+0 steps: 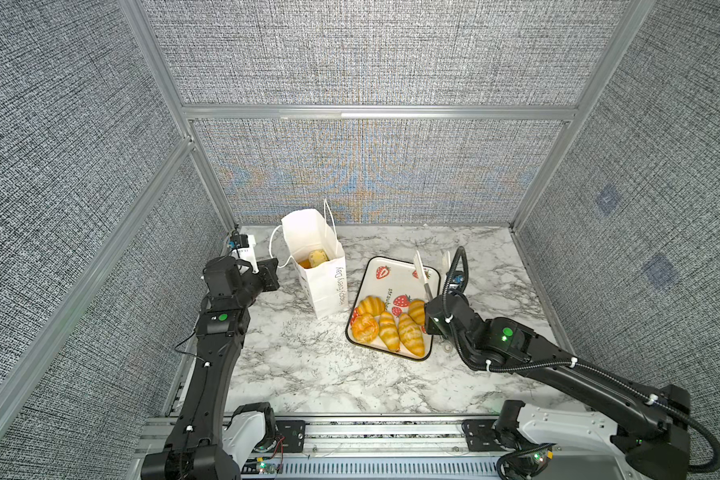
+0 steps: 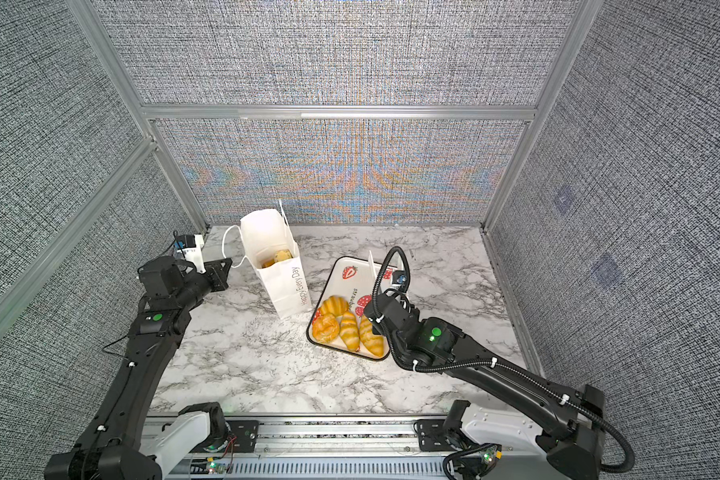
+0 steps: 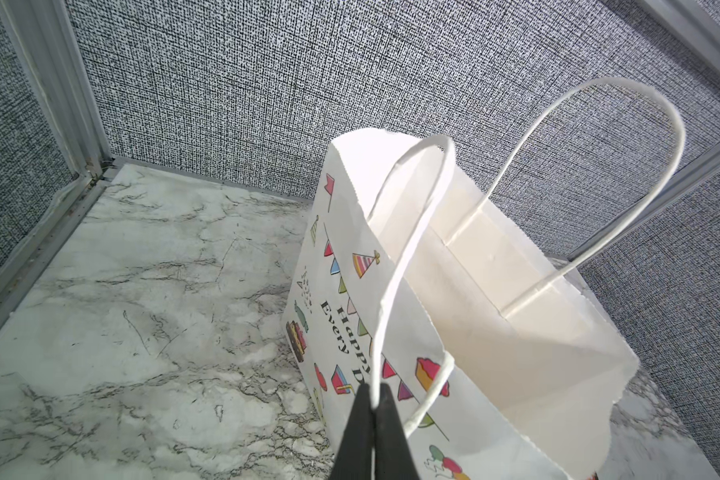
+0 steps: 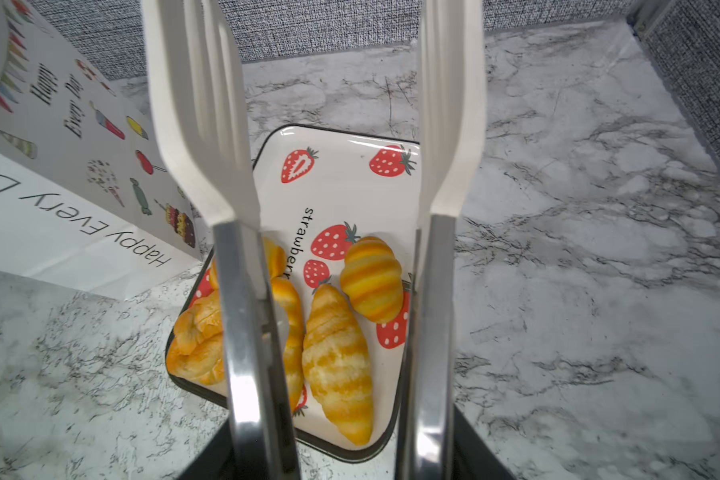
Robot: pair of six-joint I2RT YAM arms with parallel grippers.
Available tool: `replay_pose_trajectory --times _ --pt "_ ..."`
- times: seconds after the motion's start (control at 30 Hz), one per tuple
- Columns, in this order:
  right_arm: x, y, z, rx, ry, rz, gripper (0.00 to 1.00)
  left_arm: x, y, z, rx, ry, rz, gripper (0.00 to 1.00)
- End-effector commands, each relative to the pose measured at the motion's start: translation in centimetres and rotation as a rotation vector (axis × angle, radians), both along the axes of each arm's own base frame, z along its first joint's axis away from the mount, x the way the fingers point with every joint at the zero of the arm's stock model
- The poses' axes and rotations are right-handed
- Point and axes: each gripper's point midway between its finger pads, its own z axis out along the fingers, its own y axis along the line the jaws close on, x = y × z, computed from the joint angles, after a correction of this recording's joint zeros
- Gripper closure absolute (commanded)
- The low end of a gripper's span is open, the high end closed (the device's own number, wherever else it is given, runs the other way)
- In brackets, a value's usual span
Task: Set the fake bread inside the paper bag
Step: 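Move the open tongs with the right gripper back past the bread tray, then position the open tongs over the breads at the tray's near edge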
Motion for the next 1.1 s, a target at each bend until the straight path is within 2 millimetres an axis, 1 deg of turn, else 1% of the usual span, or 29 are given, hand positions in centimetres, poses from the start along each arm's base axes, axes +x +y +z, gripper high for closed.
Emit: replay_pose_trajectory --times 0.0,0.07,0.1,0.17,0.3,0.4,0.6,0.8,0.9,1.07 --pt "-0.6 -0.5 -2.0 0.008 0.08 0.016 0.47 0.2 -0.1 0.3 0.004 -0.013 -0.009 1.0" --pt "-0.5 -0.8 -2.6 0.014 0.105 0.014 0.48 0.2 0.0 0.4 0.002 -0.015 -0.009 1.0" --pt "-0.9 -1.3 -4.2 -0.007 0.139 0.014 0.47 0.3 0.0 0.4 0.0 -0.019 -0.007 1.0" --pt "-1.0 -1.5 -5.0 -0.004 0.171 0.013 0.48 0.5 0.2 0.3 -0.006 -0.013 -0.004 1.0" --pt "-1.2 -1.6 -6.1 0.002 0.213 0.013 0.47 1.1 -0.5 -0.1 -0.055 0.006 -0.057 1.0" --pt "-1.5 -1.7 -7.1 0.0 0.243 0.009 0.47 1.3 -0.5 -0.3 -0.076 0.015 -0.065 1.0" --pt "-1.9 -1.6 -8.9 -0.007 0.291 0.013 0.47 1.0 -0.5 -0.2 -0.074 0.006 -0.064 1.0" --pt "-1.7 -1.5 -10.4 -0.028 0.336 0.029 0.47 0.7 -0.4 -0.3 -0.064 0.004 -0.058 1.0" --pt "-1.7 -1.6 -11.0 -0.032 0.359 0.026 0.46 0.7 -0.4 -0.2 -0.061 0.002 -0.058 1.0" --pt "-1.6 -1.1 -11.9 -0.009 0.383 0.042 0.45 0.4 -0.3 -0.1 -0.054 -0.006 -0.052 1.0"
